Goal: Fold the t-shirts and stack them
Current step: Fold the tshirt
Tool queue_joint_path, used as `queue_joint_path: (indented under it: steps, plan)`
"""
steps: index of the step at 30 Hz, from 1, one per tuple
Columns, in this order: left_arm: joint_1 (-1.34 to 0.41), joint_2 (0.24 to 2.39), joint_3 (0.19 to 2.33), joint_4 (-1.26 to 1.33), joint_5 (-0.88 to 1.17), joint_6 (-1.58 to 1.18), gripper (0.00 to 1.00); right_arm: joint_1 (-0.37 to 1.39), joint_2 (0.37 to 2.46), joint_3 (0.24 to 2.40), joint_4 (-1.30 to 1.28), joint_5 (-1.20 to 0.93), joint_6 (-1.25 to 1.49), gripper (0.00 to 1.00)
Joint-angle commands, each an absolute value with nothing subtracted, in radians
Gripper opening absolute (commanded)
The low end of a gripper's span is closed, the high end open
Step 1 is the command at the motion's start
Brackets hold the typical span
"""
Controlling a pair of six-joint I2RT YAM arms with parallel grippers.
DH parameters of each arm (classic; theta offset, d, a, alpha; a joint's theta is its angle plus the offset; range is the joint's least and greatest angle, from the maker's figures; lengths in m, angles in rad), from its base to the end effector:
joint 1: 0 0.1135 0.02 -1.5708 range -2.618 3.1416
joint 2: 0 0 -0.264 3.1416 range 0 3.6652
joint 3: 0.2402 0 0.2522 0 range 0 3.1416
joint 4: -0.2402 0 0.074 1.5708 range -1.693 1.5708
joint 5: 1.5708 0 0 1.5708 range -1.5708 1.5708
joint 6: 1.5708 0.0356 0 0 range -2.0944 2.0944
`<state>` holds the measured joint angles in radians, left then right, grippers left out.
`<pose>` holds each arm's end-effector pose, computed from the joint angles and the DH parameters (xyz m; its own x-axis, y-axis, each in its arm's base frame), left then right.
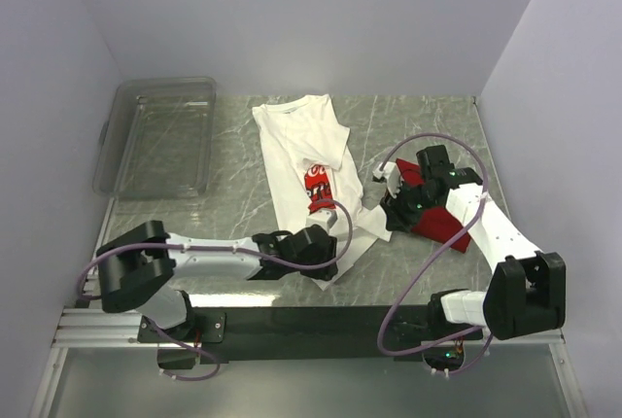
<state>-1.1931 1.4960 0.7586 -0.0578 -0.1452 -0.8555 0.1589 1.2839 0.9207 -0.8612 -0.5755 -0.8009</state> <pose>0.1148 -0.2755 0.1785 -0.8388 0.0887 -0.5372 0.3799 0.8021 -0.4608 0.2249 0.0557 0.2381 -0.4202 -0.6773 -0.6039 -0.8862 0.4494 0.1126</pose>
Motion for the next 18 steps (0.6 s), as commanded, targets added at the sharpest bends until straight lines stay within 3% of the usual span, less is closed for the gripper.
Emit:
queue_joint_path:
  steps: [1,9,18]
  plan:
    - [-1.216,1.563,0.834,-0.075,-0.232,-0.861,0.47,0.158,1.229,0.923,-0.825,-0.591,-0.782,0.5]
    - [-1.241,1.614,0.821,-0.143,-0.187,-0.868,0.42,0.158,1.218,0.914,-0.824,-0.584,-0.77,0.5]
    - [-1.258,1.453,0.626,-0.178,-0.095,-0.929,0.39,0.158,1.264,0.925,-0.844,-0.584,-0.795,0.5]
